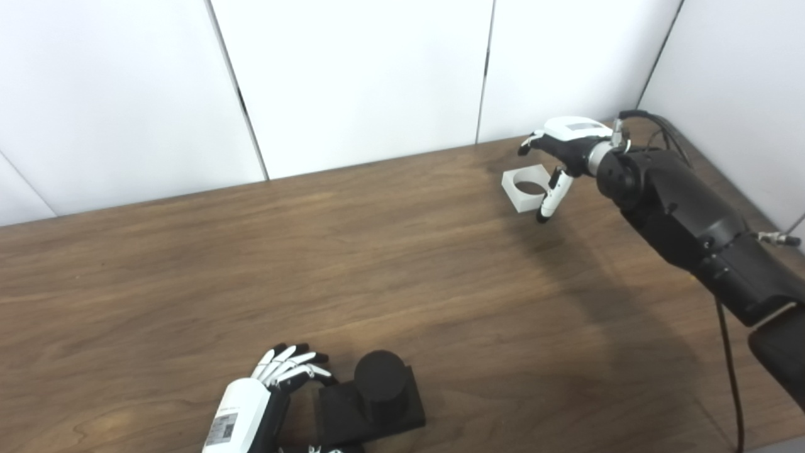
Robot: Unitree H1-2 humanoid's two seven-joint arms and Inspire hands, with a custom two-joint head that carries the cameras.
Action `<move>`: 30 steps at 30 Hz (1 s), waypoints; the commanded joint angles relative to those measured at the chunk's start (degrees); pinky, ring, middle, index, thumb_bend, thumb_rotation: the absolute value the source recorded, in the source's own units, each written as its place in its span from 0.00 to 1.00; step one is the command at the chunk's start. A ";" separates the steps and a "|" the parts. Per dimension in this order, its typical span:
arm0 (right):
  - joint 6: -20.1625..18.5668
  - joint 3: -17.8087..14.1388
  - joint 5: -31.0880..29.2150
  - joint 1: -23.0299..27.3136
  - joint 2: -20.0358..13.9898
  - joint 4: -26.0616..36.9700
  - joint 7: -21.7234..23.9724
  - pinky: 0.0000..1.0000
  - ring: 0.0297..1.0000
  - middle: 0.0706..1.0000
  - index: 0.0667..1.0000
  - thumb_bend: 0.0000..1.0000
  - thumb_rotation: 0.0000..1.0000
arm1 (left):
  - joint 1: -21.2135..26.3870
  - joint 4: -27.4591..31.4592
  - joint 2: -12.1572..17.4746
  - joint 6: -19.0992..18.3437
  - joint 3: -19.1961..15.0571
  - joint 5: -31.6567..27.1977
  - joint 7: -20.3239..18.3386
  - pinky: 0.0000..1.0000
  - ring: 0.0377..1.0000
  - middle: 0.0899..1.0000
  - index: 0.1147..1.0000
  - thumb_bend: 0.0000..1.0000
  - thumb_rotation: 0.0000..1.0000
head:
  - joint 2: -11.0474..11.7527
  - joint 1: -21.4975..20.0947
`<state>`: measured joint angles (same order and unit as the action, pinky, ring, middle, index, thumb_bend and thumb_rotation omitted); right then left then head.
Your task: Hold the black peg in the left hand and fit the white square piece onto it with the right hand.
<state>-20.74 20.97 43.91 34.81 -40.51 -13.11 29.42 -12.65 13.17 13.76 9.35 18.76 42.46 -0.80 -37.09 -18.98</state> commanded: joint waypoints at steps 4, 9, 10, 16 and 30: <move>2.49 -0.78 1.37 4.07 -0.11 -2.25 -3.40 0.96 1.00 0.96 0.87 0.96 0.19 | -0.82 1.21 -0.23 -1.94 0.11 0.45 -1.92 0.92 0.88 0.77 0.42 0.52 0.04 | -0.36 0.49; 3.55 -1.09 0.87 4.31 0.73 -3.79 -4.73 0.95 0.99 0.95 0.88 0.91 0.20 | -0.82 1.52 -0.49 -2.13 0.29 0.55 -1.92 0.91 0.87 0.77 0.42 0.52 0.04 | -0.51 0.82; 3.75 -0.97 1.05 4.34 0.81 -4.05 -4.85 0.95 0.99 0.94 0.88 0.90 0.20 | -0.84 1.63 -0.54 -2.31 0.33 0.62 -2.03 0.91 0.87 0.77 0.42 0.52 0.04 | -0.58 0.87; 3.95 -0.87 1.61 4.27 1.05 -4.39 -4.60 0.93 0.97 0.93 0.86 0.86 0.19 | -0.87 2.22 -0.59 -3.12 0.55 0.79 -2.48 0.91 0.87 0.77 0.42 0.52 0.04 | -0.89 1.01; 5.96 -0.91 1.68 2.95 0.90 -3.38 -6.44 0.87 0.96 0.90 0.65 0.80 0.08 | -1.42 3.04 -0.69 -3.44 0.35 0.82 -3.38 0.91 0.87 0.77 0.42 0.52 0.04 | -1.31 0.87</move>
<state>-16.09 20.93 44.73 35.54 -38.22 -18.07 24.92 -13.19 15.64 12.87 6.92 18.90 42.82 -3.00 -38.32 -18.11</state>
